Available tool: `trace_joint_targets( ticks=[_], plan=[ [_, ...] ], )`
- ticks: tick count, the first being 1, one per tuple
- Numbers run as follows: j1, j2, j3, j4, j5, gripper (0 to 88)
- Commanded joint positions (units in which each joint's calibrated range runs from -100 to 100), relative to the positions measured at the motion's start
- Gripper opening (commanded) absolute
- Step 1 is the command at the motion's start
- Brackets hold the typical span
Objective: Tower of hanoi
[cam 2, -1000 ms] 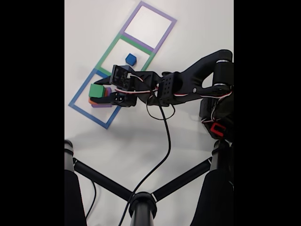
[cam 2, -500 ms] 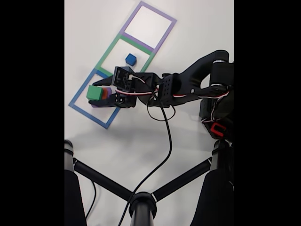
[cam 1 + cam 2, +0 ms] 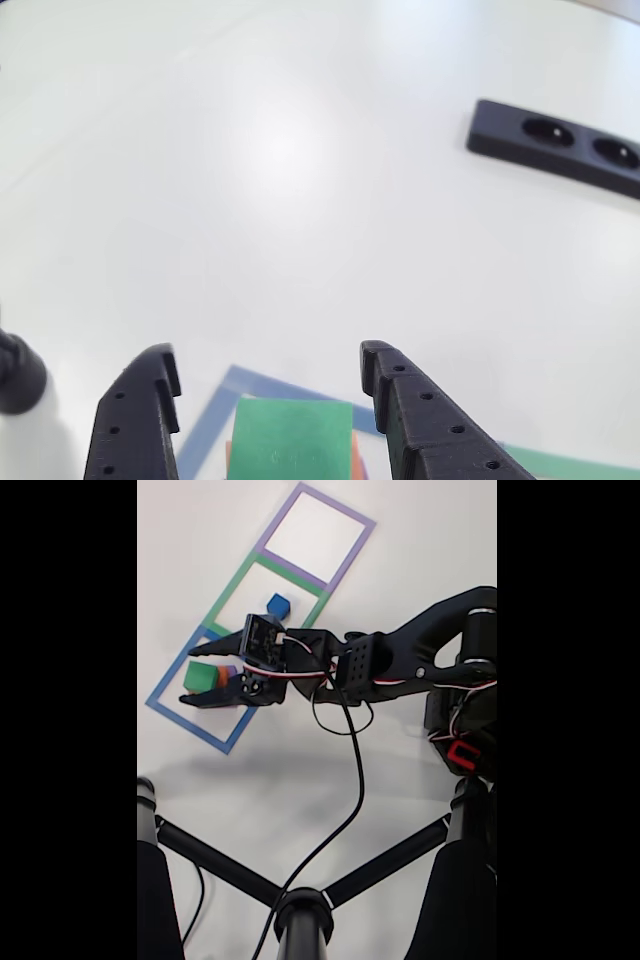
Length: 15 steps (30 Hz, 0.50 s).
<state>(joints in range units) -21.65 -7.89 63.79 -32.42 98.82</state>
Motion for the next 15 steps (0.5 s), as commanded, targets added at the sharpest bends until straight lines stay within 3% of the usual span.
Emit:
trace_joint_targets(
  ticks=[1,7,15],
  plan=[
    [1.1,-10.4,-4.5,10.0,1.2,9.9],
    [3.6,-22.1,-13.9,38.7,-1.6,0.1],
    [9.0,-37.5,-21.3,71.6,-6.4,0.0]
  ],
)
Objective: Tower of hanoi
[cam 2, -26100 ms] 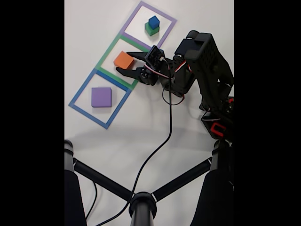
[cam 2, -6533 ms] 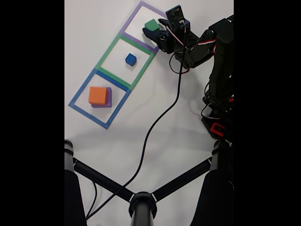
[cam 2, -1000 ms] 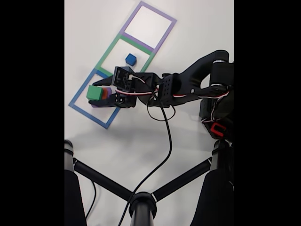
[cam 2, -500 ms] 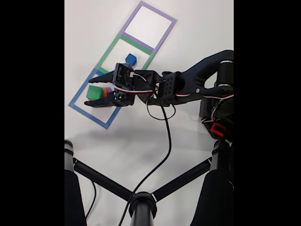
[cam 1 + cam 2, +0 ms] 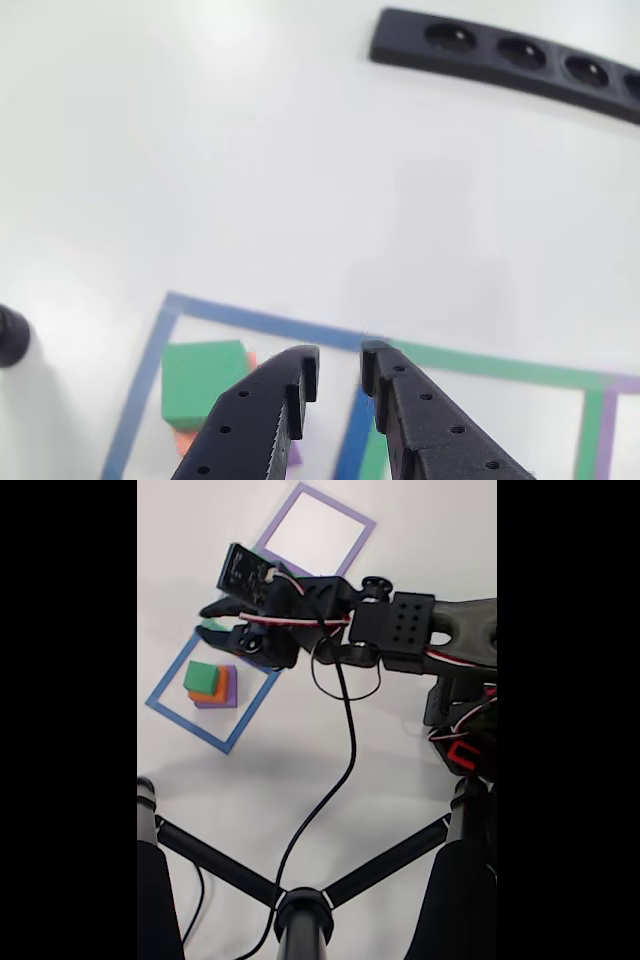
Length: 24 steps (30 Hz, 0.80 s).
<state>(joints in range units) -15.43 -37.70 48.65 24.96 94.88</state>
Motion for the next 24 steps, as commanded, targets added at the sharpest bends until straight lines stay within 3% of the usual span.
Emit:
trace_joint_targets(
  ticks=[1,9,13,18,24],
  plan=[
    [3.6,-8.9,-8.0,18.1,-3.0,0.0],
    [9.7,-11.8,-31.3,47.5,-13.6,0.0],
    [12.0,-11.1,-41.8,58.9,-16.6,0.0],
    [14.4,-12.1,-41.1,61.6,-16.4,0.4],
    [17.7,-16.7,-23.0,49.9,-9.4,8.2]
  ],
)
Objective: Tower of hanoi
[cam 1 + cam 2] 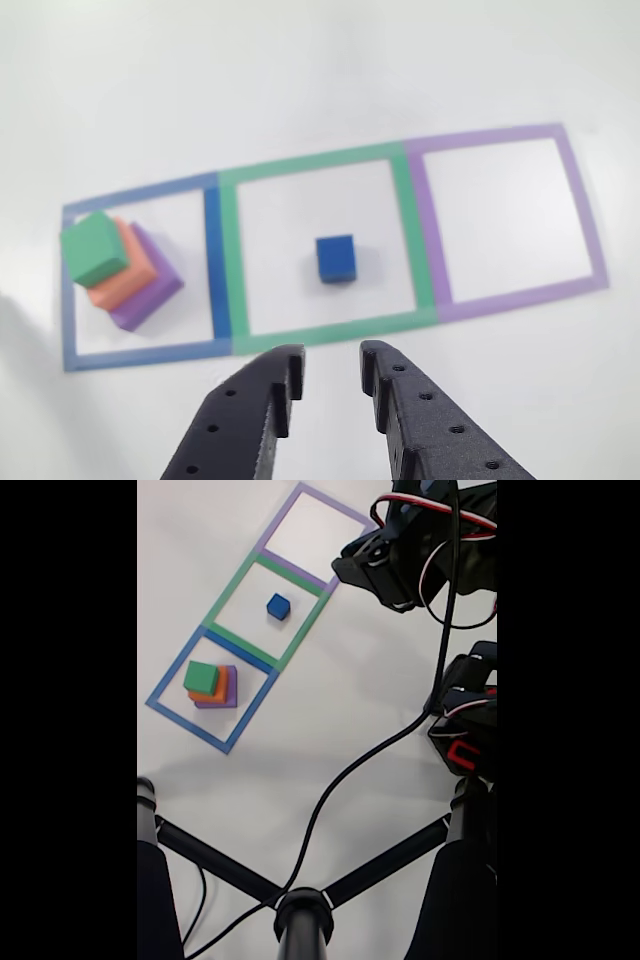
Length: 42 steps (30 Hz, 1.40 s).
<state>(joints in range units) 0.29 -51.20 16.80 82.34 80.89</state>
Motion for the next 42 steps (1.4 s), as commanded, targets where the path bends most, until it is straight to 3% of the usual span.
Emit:
trace_joint_targets(
  ticks=[1,4,10,17,27,35,42],
  plan=[
    [2.4,-3.9,11.8,-9.3,6.6,9.9],
    [3.6,-6.6,21.3,-16.5,10.1,19.0],
    [4.8,-10.0,37.8,-29.6,19.1,27.0],
    [5.5,-5.9,57.3,-59.0,19.1,27.0],
    [6.1,16.7,69.7,-99.4,19.1,26.5],
    [5.6,37.3,70.3,-123.3,19.1,26.4],
    [5.2,49.6,68.9,-135.8,19.1,26.4]
  ],
)
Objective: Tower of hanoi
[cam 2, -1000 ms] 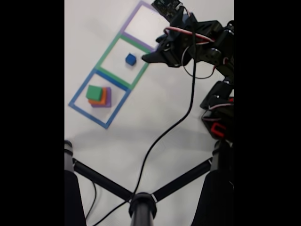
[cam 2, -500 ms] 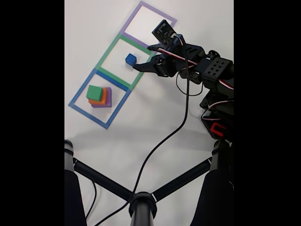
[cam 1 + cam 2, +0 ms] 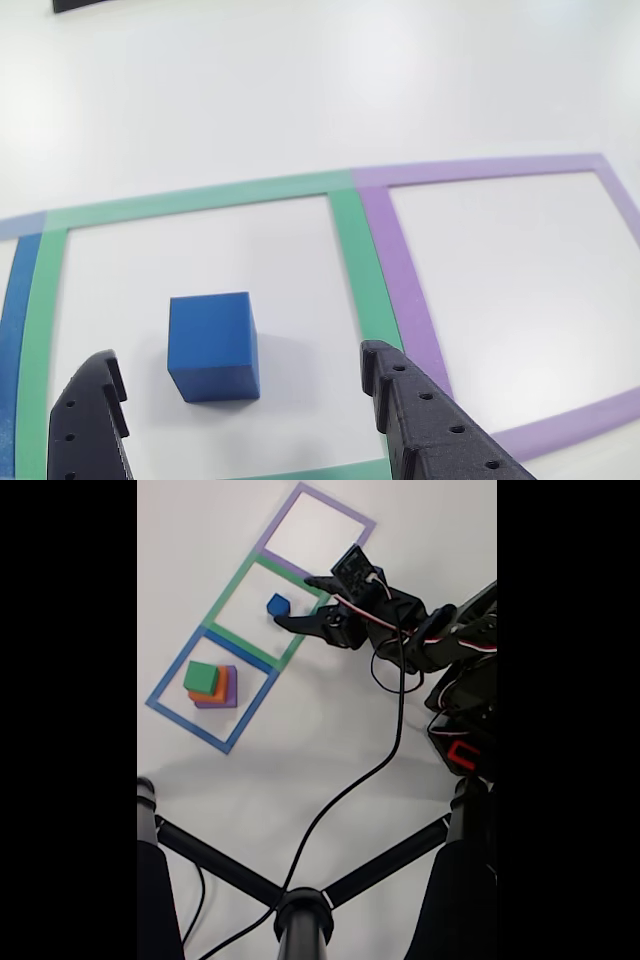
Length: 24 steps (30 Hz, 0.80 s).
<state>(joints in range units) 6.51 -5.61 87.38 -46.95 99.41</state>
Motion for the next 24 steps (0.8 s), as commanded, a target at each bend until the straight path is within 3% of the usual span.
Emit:
trace_joint_targets(
  ticks=[1,12,24],
  plan=[
    [-1.1,5.5,-2.0,-7.6,0.6,26.5],
    [-2.4,19.0,-6.3,-18.2,0.6,26.1],
    [-3.7,26.3,-12.0,-20.8,0.6,21.4]
  ],
)
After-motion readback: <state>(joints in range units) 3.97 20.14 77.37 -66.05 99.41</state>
